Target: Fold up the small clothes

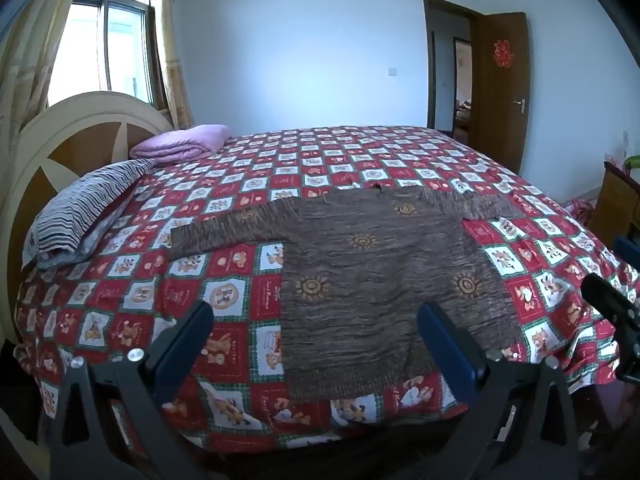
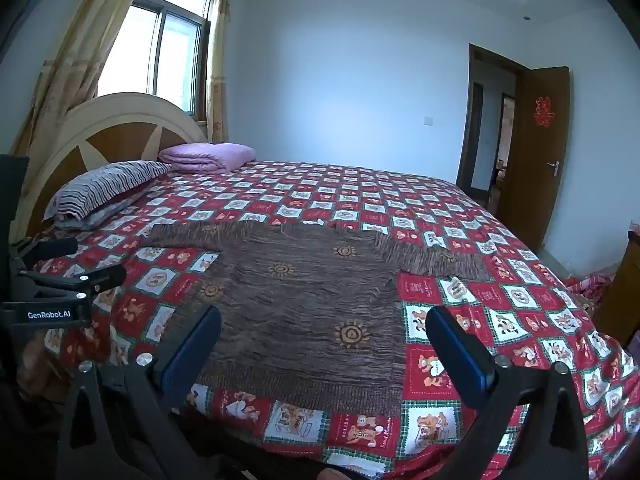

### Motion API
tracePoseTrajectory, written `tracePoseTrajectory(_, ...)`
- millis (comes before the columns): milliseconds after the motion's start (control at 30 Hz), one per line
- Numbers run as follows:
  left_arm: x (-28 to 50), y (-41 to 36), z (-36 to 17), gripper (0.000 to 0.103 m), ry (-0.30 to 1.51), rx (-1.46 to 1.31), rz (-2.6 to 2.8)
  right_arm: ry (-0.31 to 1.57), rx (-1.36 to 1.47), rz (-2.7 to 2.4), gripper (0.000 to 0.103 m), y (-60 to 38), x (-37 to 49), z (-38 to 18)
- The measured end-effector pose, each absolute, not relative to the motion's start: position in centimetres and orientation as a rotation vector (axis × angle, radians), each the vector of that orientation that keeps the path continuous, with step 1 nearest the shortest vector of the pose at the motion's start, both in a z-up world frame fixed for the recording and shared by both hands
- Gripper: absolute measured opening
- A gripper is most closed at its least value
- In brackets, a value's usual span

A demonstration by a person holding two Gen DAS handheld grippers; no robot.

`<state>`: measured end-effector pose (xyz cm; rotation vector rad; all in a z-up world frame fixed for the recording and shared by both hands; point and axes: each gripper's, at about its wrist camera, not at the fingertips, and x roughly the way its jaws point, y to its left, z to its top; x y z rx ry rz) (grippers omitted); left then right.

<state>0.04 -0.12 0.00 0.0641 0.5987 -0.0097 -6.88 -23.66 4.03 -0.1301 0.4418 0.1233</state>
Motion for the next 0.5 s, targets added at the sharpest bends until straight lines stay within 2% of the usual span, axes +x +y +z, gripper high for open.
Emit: tracePoseTrajectory(500, -0.2, 0.0, 0.3, 0.103, 0.6, 0.055, -0.008, 0.467, -0.117, 0.125, 0.102, -24.2, -6.5, 3.3)
